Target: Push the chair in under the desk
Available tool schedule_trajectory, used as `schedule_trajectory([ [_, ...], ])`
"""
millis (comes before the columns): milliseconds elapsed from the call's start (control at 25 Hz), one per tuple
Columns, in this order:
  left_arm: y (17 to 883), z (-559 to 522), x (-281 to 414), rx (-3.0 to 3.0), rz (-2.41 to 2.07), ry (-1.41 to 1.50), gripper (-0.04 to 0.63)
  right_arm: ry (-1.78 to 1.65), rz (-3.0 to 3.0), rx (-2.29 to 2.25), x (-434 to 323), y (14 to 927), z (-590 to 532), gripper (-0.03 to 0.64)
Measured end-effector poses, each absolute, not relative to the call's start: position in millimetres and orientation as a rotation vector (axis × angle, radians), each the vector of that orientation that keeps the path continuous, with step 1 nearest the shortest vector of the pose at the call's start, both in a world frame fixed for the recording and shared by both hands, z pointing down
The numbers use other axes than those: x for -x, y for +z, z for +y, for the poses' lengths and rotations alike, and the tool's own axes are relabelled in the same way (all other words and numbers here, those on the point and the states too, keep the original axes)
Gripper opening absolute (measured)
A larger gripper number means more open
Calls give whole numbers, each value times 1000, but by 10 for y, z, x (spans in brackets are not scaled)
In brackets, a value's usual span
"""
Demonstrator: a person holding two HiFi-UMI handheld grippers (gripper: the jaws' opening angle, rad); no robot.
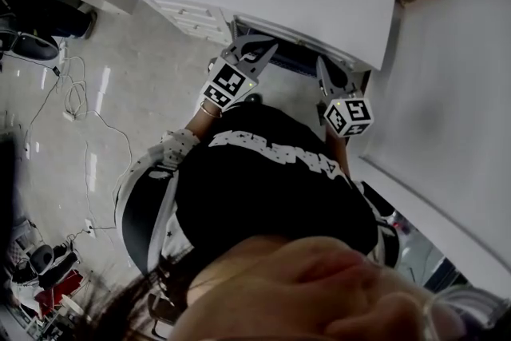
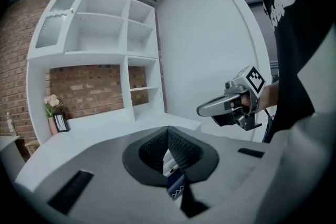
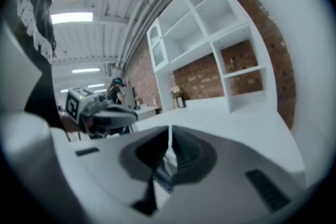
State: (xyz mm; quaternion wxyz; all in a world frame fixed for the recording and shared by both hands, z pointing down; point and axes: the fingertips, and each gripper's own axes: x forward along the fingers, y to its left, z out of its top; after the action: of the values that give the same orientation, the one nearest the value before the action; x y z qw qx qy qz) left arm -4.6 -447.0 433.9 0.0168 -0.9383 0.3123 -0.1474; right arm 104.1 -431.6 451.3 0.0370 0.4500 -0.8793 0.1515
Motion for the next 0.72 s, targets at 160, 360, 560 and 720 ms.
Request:
schedule_trajectory([
  [160, 4314, -4436, 13, 2885, 946, -521, 35, 466, -2703, -1409, -1101, 4391, -4302, 32],
  [360, 4282, -4424, 7, 2867, 959, -518, 35, 432, -2705, -1415, -1161, 4333, -4291, 31],
  [560, 4247, -4450, 45, 2852, 980, -516, 35, 412, -2718, -1400, -1134, 4276, -4326, 31],
  [720, 4239, -4471, 80, 2845, 1010, -517, 35, 404, -2731, -1380, -1118, 4241, -4347, 29],
])
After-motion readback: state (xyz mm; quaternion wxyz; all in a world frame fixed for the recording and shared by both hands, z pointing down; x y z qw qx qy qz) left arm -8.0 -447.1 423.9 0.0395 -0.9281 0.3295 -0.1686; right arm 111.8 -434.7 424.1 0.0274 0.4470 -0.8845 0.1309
